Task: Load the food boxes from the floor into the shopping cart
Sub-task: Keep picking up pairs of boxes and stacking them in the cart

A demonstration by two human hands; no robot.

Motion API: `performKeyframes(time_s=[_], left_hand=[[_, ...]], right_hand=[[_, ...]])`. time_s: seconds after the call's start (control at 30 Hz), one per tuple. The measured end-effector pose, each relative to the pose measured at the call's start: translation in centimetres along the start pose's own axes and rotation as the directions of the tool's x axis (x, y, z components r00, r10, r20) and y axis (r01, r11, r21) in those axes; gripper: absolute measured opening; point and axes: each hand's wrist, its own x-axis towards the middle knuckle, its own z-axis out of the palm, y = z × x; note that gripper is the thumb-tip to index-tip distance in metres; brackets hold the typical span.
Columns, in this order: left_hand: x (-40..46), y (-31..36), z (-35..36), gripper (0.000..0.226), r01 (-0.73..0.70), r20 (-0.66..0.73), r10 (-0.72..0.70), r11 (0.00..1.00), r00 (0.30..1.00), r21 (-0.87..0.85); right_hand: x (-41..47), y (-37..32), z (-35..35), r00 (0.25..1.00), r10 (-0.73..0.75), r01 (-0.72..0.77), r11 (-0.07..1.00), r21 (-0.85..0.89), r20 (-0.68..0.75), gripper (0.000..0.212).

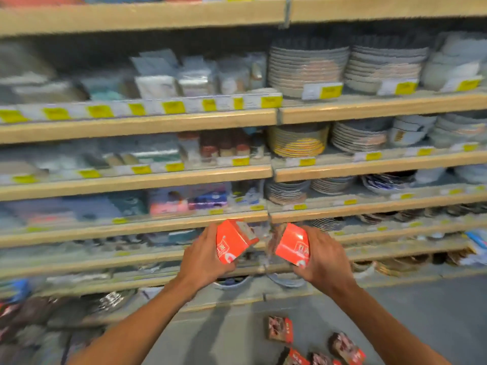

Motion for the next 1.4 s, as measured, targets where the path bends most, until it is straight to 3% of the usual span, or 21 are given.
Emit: performKeyframes(time_s=[0.27, 0.53, 0.7, 0.97, 1.17, 1.4], left_hand=[[-8.5, -15.1, -10.1, 0.071, 0.224, -0.195, -0.229, 0.973, 0.954, -0.05], [-18.8, -29.8, -21.4, 0.079, 0.436, -0.302, -0.444, 0.894, 0.844, -0.098], [-25.2, -36.8, -25.3, 0.086, 0.558, -0.373, -0.57, 0.816, 0.733, -0.151], [-31.7, -45.0, -27.9, 0.09, 0.724, -0.47, -0.709, 0.663, 0.525, -0.191], [-32.3, -51.3, -30.4, 0.082, 0.783, -0.491, -0.772, 0.57, 0.405, -0.251], [-30.0, -58.9, -34.4, 0.093, 0.832, -0.482, -0.838, 0.445, 0.256, -0.33]], right_hand=[[3.6, -19.0, 6.2, 0.967, -0.228, 0.227, 0.974, 0.015, 0.116, 0.085], [3.9, -40.0, 13.0, 0.855, -0.48, 0.469, 0.877, 0.101, 0.195, 0.089], [3.1, -50.4, 16.8, 0.781, -0.597, 0.564, 0.8, 0.203, 0.184, 0.082], [4.4, -63.0, 23.3, 0.618, -0.733, 0.684, 0.68, 0.266, 0.284, 0.094], [7.5, -72.1, 29.4, 0.516, -0.803, 0.748, 0.592, 0.3, 0.299, 0.097], [12.2, -82.6, 35.8, 0.403, -0.858, 0.773, 0.505, 0.383, 0.318, 0.102]])
